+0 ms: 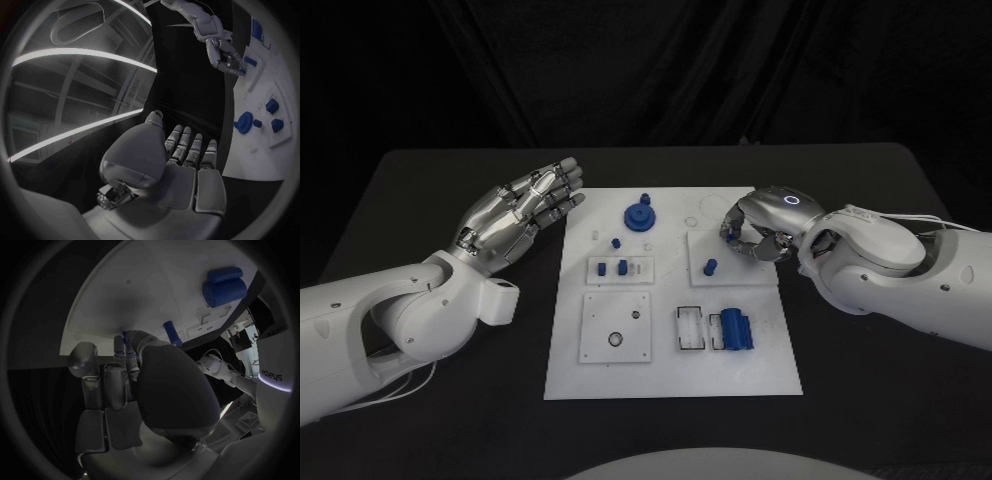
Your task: Assemble the parts on the task board
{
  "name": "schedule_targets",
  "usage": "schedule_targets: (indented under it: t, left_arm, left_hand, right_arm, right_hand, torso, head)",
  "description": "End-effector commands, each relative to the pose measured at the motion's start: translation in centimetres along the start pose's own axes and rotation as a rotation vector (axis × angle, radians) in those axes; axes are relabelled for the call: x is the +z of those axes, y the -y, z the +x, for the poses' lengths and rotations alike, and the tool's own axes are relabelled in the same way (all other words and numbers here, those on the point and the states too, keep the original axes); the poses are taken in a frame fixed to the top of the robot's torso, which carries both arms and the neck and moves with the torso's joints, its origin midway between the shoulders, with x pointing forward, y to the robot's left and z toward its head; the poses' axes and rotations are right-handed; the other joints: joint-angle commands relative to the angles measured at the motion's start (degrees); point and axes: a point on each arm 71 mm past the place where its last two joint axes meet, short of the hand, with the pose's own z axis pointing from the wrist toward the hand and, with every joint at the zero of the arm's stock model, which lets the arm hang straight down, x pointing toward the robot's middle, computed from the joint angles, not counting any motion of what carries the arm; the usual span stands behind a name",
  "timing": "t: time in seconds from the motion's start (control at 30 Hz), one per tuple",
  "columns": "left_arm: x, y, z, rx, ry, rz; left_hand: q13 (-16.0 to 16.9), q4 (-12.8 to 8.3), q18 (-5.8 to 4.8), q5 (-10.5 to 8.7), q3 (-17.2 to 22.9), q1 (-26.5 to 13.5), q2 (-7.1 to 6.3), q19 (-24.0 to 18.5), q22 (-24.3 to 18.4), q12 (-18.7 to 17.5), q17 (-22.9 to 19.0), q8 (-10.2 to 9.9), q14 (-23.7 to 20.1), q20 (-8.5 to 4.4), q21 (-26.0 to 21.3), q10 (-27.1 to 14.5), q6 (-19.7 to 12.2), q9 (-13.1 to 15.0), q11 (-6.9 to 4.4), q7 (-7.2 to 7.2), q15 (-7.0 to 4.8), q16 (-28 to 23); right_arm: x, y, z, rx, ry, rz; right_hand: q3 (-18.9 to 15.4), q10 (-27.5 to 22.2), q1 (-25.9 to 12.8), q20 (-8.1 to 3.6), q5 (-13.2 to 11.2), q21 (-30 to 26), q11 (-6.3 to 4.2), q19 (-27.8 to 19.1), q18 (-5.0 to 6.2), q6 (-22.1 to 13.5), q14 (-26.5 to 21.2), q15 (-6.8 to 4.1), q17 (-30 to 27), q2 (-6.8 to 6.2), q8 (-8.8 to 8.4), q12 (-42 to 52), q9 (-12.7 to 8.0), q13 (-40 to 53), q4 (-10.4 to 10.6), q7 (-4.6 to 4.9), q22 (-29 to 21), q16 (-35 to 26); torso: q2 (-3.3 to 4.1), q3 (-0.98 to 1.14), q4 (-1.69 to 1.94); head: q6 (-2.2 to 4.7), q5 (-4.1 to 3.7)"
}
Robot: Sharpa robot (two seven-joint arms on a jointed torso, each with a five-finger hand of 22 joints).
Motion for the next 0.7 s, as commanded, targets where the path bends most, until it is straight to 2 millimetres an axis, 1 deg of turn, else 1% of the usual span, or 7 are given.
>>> schedule_targets:
  t: [0.03,0.27,0.4,0.5,0.57,0.63,0.7]
  left_arm:
    - [-0.1,1.2,0.2,-0.014,-0.013,0.165]
    - [0.0,1.1,0.1,-0.014,-0.014,0.157]
    - [0.1,1.0,0.2,-0.015,-0.016,0.150]
    - [0.2,0.9,0.2,-0.015,-0.017,0.146]
    - [0.2,0.9,0.2,-0.016,-0.018,0.144]
    - [0.3,0.8,0.2,-0.016,-0.019,0.142]
    - [0.3,0.8,0.2,-0.016,-0.020,0.141]
  left_hand:
    - [0.1,-0.4,-0.33,0.36,0.2,0.5,0.06,-0.1,-0.1,-0.2,0.1,-0.1,0.0,0.30,-0.3,-0.1,-0.1,0.0,0.37,0.38,0.48,0.2]
    - [0.1,-0.7,-0.45,0.55,0.4,0.7,0.15,-0.3,-0.2,-0.2,0.1,-0.1,-0.1,0.39,-0.3,-0.2,-0.2,0.0,0.51,0.48,0.68,0.4]
    - [0.1,-0.7,-0.48,0.58,0.5,0.8,0.15,-0.3,-0.2,-0.2,0.1,-0.1,-0.1,0.42,-0.4,-0.2,-0.3,0.0,0.60,0.48,0.74,0.4]
    - [0.1,-0.9,-0.60,0.61,0.6,0.8,0.15,-0.4,-0.3,-0.3,0.1,-0.1,-0.2,0.54,-0.4,-0.5,-0.6,0.0,0.87,0.48,0.99,0.4]
    - [0.1,-0.9,-0.63,0.62,0.7,0.9,0.16,-0.4,-0.3,-0.3,0.1,-0.1,-0.3,0.57,-0.4,-0.6,-0.7,0.0,0.95,0.47,1.05,0.4]
    - [0.1,-0.9,-0.67,0.63,0.7,0.9,0.15,-0.5,-0.3,-0.3,0.1,-0.2,-0.3,0.60,-0.4,-0.6,-0.8,0.0,1.07,0.44,1.13,0.4]
    - [0.1,-1.0,-0.70,0.63,0.7,0.9,0.13,-0.5,-0.3,-0.3,0.1,-0.2,-0.4,0.63,-0.4,-0.7,-0.8,0.0,1.15,0.42,1.18,0.4]
  right_arm:
    - [-0.1,-0.4,-0.4,0.018,0.054,-0.025]
    - [-0.4,-0.4,-0.7,0.023,0.071,-0.026]
    - [-0.4,-0.5,-1.5,0.030,0.079,-0.026]
    - [-0.4,-0.6,-2.1,0.041,0.082,-0.024]
    - [-0.4,-0.8,-2.7,0.046,0.085,-0.025]
    - [-0.4,-1.1,-3.1,0.052,0.088,-0.034]
    - [-0.5,-1.7,-3.5,0.064,0.097,-0.057]
  right_hand:
    - [0.0,0.5,0.0,-0.08,-0.5,0.4,-0.11,0.2,-0.40,0.4,2.5,-0.32,5.4,1.22,0.35,-0.4,0.5,0.0,-0.5,-0.08,6.9,0.2]
    - [0.0,0.8,0.0,-0.15,-1.0,0.7,-0.17,0.3,-0.46,0.4,2.5,-0.38,5.5,1.26,0.49,-0.6,0.9,0.0,-0.7,-0.11,7.0,0.2]
    - [-0.2,1.0,-0.2,-0.18,-1.3,0.5,-0.17,0.3,-0.44,0.4,2.4,-0.39,5.2,1.04,0.52,-0.9,1.1,-0.1,-0.8,-0.11,6.9,0.0]
    - [-0.2,1.0,-0.3,-0.19,-1.4,0.4,-0.17,0.2,-0.42,0.3,2.4,-0.39,5.1,0.98,0.51,-1.0,1.2,-0.2,-0.9,-0.11,6.9,0.0]
    - [-0.3,1.0,-0.3,-0.19,-1.5,0.4,-0.16,0.2,-0.42,0.3,2.4,-0.38,5.2,0.95,0.51,-1.2,1.3,-0.2,-0.8,-0.11,6.9,0.0]
    - [-0.3,1.1,-0.5,-0.19,-1.8,0.3,-0.15,0.2,-0.41,0.2,2.4,-0.37,5.1,0.88,0.49,-1.3,1.4,-0.2,-0.8,-0.11,6.9,-0.1]
    - [-0.4,1.2,-0.6,-0.19,-2.0,0.3,-0.17,0.1,-0.41,0.1,2.4,-0.37,5.1,0.74,0.45,-1.5,1.5,-0.3,-0.9,-0.12,6.9,-0.1]
  torso:
    - [-0.04,-0.04,0.03]
    - [-0.09,-0.06,0.01]
    - [-0.11,-0.08,0.03]
    - [-0.12,-0.08,0.02]
    - [-0.17,-0.08,-0.02]
    - [-0.15,-0.10,0.01]
    - [-0.17,-0.10,-0.01]
  head:
    - [0.00,0.10]
    - [-0.02,0.45]
    - [-0.14,0.69]
    - [-0.20,0.80]
    - [-0.31,1.02]
    - [-0.38,1.16]
    - [-0.62,1.32]
